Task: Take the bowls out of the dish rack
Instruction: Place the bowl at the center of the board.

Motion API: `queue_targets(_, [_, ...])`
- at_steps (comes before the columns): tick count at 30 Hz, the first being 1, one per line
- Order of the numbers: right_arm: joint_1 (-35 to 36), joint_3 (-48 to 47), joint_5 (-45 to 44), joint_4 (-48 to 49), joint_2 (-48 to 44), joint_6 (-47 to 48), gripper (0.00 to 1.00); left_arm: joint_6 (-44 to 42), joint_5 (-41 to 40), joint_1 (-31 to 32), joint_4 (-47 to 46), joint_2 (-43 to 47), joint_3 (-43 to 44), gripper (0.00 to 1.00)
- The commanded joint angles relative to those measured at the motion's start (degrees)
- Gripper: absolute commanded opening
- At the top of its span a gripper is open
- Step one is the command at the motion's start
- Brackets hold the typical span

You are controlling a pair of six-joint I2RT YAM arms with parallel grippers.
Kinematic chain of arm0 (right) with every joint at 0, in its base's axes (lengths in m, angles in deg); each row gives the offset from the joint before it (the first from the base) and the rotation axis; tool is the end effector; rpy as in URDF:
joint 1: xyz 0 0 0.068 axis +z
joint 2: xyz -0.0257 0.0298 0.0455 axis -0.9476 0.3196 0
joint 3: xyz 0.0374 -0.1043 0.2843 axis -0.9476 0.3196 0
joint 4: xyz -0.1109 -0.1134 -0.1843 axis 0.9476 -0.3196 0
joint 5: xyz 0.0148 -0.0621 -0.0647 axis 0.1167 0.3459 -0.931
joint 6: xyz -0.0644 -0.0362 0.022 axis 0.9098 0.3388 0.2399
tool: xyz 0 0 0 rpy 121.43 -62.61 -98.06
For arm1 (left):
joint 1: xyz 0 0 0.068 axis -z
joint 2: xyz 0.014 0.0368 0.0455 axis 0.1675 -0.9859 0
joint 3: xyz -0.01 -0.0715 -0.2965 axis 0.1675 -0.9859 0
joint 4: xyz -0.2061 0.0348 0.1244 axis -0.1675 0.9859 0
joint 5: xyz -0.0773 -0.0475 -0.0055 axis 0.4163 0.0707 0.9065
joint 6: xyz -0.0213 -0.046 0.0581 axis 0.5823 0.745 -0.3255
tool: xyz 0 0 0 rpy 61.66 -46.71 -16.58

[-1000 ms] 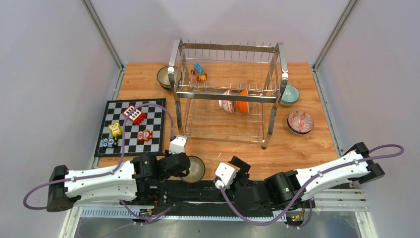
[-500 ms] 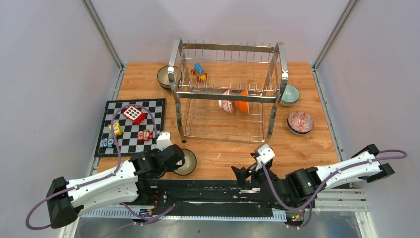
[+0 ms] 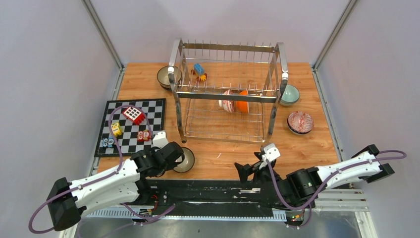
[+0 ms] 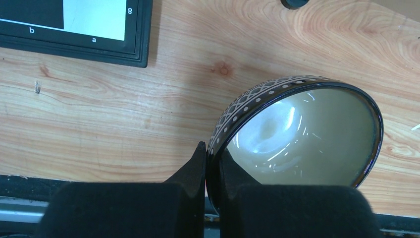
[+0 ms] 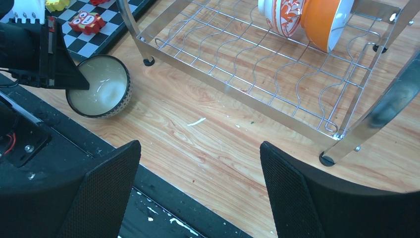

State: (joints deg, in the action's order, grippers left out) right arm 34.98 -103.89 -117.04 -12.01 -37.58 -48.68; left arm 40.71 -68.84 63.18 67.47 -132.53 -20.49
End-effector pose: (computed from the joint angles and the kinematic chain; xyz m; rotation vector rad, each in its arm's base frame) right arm 0.0329 0.1038 0.2930 -0.3384 1.7638 0.6273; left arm 0.0870 -0.0637 0.1893 -0.3643 2.4649 -0.1244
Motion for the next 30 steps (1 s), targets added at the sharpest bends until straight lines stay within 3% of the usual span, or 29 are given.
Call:
queue_targets(1, [-0.45, -0.5, -2.43, -2.32, 0.76, -2.05, 0.93, 1.77, -0.45, -1.06, -1.06, 0.58, -1.24, 0.09])
queue_targets(22, [-0.44, -4.91, -3.89, -2.38, 2.95, 2.45, 0.94, -1.53, 2.49, -1.07, 1.69, 7.96, -0.32, 0.53])
queue_targets(26, [-2.84, -8.56, 2.27, 1.81, 8.03, 11.58, 0.92, -3.74, 2.35, -1.07, 3.13, 11.77, 1.47, 0.67])
queue_targets(30, [-13.29, -12.7, 14.05, 1.93, 14.59, 14.47, 0.9, -5.69, 3.55, -1.07, 1.42, 15.16, 2.42, 0.8])
